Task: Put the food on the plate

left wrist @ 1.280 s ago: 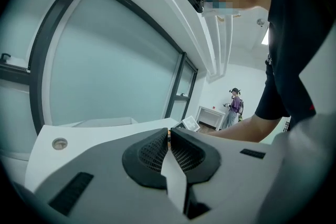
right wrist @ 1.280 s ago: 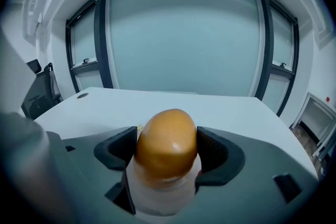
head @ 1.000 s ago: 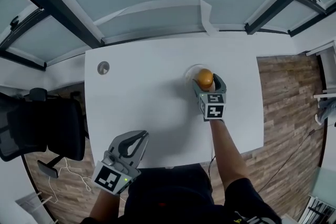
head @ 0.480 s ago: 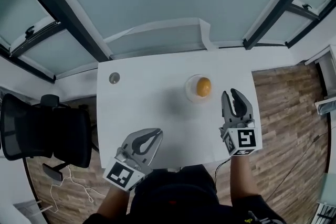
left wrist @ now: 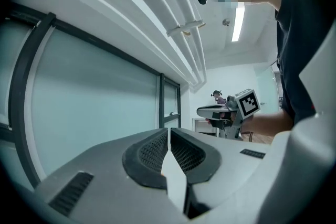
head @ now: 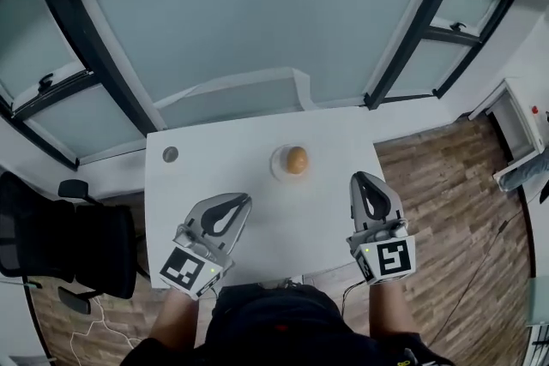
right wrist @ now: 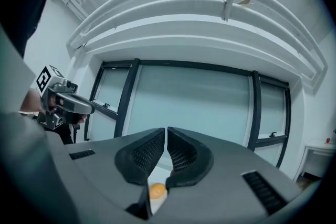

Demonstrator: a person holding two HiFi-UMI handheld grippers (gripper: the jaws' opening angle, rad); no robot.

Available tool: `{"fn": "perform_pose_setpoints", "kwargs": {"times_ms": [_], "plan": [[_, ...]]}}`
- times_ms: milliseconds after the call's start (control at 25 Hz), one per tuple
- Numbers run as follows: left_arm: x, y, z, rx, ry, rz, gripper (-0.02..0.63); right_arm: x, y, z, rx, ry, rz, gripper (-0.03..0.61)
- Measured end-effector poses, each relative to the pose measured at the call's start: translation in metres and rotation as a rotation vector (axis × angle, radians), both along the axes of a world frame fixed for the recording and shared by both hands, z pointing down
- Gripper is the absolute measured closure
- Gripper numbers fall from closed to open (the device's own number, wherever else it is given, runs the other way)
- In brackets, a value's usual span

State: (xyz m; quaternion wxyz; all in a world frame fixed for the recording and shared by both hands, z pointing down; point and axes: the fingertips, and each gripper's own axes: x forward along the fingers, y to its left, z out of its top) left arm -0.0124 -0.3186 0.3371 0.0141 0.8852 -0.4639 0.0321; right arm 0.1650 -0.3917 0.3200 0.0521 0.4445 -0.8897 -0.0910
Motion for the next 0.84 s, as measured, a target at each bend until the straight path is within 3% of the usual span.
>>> {"fn": "perform_pose_setpoints", "kwargs": {"times_ms": [240, 520, 840], "plan": [[0.02, 0.01, -0.025, 0.056, 0.036, 0.021, 0.579, 0.018, 0.027, -0.029, 0.024, -0.064, -0.017, 0.543], [0.037, 0.025, -0.023, 0.045, 0.041, 0.047, 0.578, 0.013, 0.044, -0.027, 0.021, -0.044, -0.053, 0.543], [0.027, 0.028, -0.019, 0.036, 0.041, 0.029, 0.578, -0.006, 0.047, -0.019, -0.007, -0.061, -0.109, 0.543]]}}
